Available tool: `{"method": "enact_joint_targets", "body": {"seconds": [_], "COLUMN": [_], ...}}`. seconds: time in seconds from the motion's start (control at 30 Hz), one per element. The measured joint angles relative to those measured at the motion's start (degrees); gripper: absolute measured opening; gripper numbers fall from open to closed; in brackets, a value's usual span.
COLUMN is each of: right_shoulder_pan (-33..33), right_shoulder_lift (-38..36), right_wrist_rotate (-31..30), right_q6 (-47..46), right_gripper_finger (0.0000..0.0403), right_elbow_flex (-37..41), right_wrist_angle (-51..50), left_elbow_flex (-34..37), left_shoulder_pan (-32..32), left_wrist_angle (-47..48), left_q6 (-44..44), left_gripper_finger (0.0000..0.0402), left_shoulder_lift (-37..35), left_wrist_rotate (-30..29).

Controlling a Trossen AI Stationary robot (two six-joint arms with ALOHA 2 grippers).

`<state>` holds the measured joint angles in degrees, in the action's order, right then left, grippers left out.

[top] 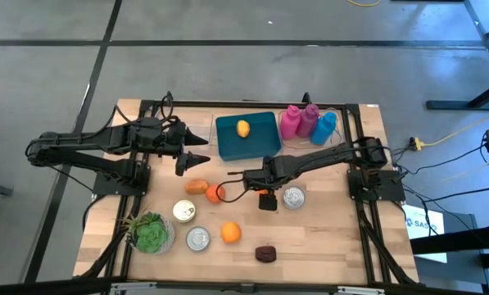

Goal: Pick & Place Food Item
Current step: Put the right orange into the blue bin

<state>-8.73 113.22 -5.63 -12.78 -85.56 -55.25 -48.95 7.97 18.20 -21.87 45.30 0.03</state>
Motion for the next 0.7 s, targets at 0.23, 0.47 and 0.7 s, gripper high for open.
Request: {"method": "enact_joint_targets", "body": {"seconds": [0.23,0.47,0.7], "right_shoulder_pan": [0.0,0.0,0.0], "right_shoulder_lift": [3.43,4.18,4.18], "right_wrist_rotate": [0.1,0.5,0.2], "right_q6": [-0.04,0.2,0.22], "right_gripper_finger": [0.0314,0.0303,0.0238], "right_elbow_flex": [0.0,0.0,0.0], "right_wrist_angle": [-0.31,-0.46,-0.46], "left_elbow_flex": [0.0,0.0,0.0], "left_shoulder_pan": [0.0,0.0,0.0], "left_wrist_angle": [0.04,0.04,0.06], "left_q6": [-0.15,-0.42,-0.42], "left_gripper_finger": [0.0331,0.0331,0.0331], "left_shoulder_lift": [0.0,0.0,0.01], "left_wrist_rotate": [0.0,0.02,0.0]}}
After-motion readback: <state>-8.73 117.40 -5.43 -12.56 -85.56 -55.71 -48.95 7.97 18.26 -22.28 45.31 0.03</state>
